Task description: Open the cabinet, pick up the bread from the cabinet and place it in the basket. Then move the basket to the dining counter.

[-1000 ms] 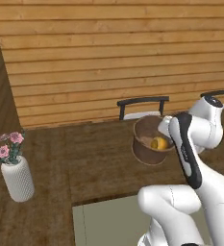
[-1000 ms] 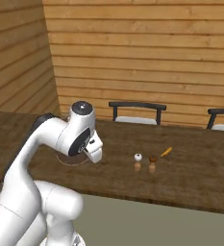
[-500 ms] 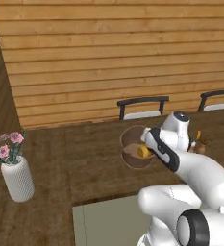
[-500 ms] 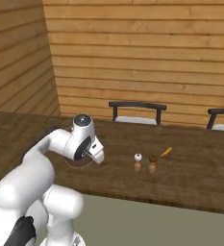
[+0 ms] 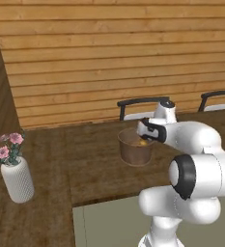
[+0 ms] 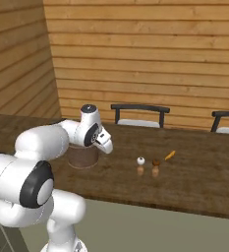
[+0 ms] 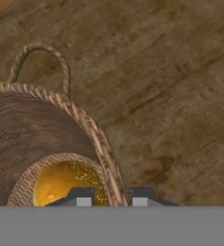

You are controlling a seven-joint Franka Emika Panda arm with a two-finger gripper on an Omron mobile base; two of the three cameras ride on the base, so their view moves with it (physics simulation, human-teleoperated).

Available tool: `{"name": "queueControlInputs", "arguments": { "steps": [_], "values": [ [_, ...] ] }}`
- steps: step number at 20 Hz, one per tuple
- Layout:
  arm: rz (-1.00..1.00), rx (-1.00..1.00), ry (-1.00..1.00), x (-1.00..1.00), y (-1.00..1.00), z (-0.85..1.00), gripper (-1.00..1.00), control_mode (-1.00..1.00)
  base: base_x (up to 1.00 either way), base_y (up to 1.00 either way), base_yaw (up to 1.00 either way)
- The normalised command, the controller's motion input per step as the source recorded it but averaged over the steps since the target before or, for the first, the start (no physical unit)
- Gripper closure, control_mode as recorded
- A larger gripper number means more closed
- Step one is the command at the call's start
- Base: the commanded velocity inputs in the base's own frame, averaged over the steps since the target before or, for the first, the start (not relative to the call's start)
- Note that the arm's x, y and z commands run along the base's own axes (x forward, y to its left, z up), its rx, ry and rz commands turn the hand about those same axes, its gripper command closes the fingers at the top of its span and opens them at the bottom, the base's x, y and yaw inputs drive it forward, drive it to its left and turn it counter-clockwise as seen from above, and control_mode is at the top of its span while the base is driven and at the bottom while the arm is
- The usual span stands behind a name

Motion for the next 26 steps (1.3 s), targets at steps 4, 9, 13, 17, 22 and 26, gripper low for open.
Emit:
{"name": "queueControlInputs", "arguments": {
  "steps": [4,9,13,17,22,26],
  "values": [
    [0.05,-0.01,-0.03,-0.02,0.05,-0.01,-1.0,-1.0,0.0,0.0,0.0],
    [0.07,0.0,-0.2,-0.42,0.0,0.41,-1.0,-1.0,0.0,0.0,0.0],
    [0.11,0.0,-0.27,-0.87,0.0,0.57,-1.0,-1.0,0.0,0.0,0.0],
    [0.16,0.0,-0.39,-1.0,0.01,0.67,-1.0,-1.0,0.0,0.0,0.0],
    [0.13,0.0,-0.22,-1.0,0.08,1.0,-1.0,-1.0,0.0,0.0,0.0],
    [0.12,0.0,-0.19,-1.0,0.15,0.96,-1.0,-1.0,0.0,0.0,0.0]
  ]
}}
